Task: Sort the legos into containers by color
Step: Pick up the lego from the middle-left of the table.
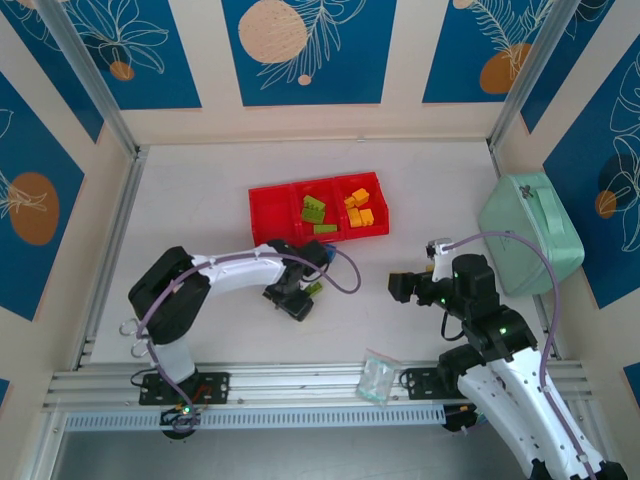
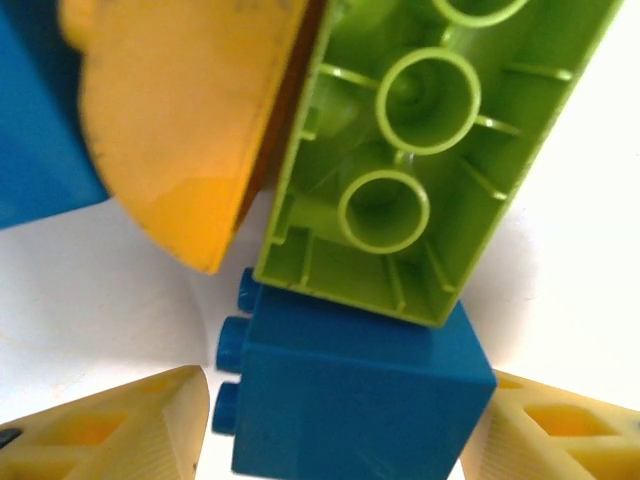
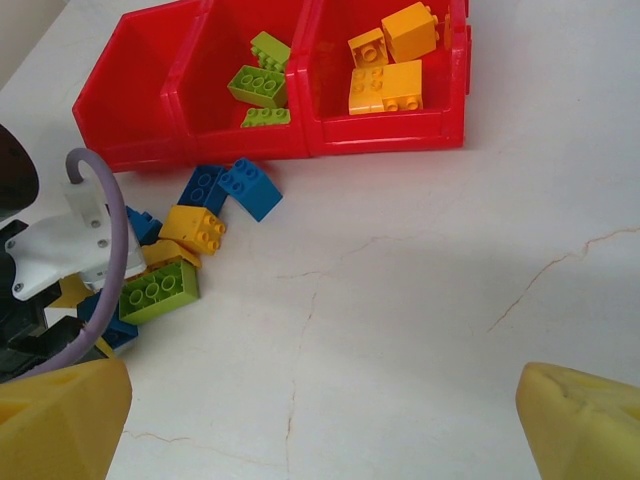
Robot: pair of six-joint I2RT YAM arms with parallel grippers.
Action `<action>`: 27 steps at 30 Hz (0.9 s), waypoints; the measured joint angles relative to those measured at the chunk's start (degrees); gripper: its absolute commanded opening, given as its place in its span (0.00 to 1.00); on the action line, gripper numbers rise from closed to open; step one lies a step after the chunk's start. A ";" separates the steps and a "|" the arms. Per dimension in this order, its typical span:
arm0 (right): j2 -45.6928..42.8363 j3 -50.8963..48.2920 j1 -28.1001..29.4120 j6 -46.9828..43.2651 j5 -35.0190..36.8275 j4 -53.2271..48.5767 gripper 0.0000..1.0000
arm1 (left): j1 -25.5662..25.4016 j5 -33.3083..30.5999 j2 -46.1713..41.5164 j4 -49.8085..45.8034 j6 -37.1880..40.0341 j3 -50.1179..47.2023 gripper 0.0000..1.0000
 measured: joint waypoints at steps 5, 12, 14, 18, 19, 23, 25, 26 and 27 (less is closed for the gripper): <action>0.33 -0.09 0.94 0.35 0.26 -0.02 0.99 | 0.02 1.57 0.70 1.64 1.84 0.00 0.56; 0.61 -0.31 2.69 0.90 1.49 0.00 0.99 | 0.04 1.46 1.01 1.53 3.58 0.35 0.34; 0.98 -0.31 2.91 0.92 1.51 -0.02 0.99 | 0.07 1.44 0.98 1.55 3.34 0.33 0.27; 1.46 -0.33 2.91 1.11 2.16 -0.02 0.99 | 0.07 1.01 -1.70 1.86 2.51 -1.29 0.24; 1.46 -0.33 2.91 1.25 2.40 -0.02 0.99 | 0.07 0.70 -3.58 1.84 1.99 -2.10 0.23; 1.46 -0.33 2.89 1.29 3.32 -0.02 1.00 | 0.07 -0.98 -14.16 1.86 -0.52 -3.80 0.19; 1.42 -0.33 2.84 1.29 5.40 -0.17 1.00 | 0.09 -2.21 -19.98 2.54 -2.32 -3.80 0.12; 1.29 -0.33 2.82 1.29 6.51 -0.35 0.99 | 0.15 -3.04 -22.03 2.84 -3.30 -3.78 0.10; 0.98 -0.33 2.71 1.29 7.87 -0.61 0.99 | 0.42 -3.96 -23.82 3.02 -4.46 -3.72 0.10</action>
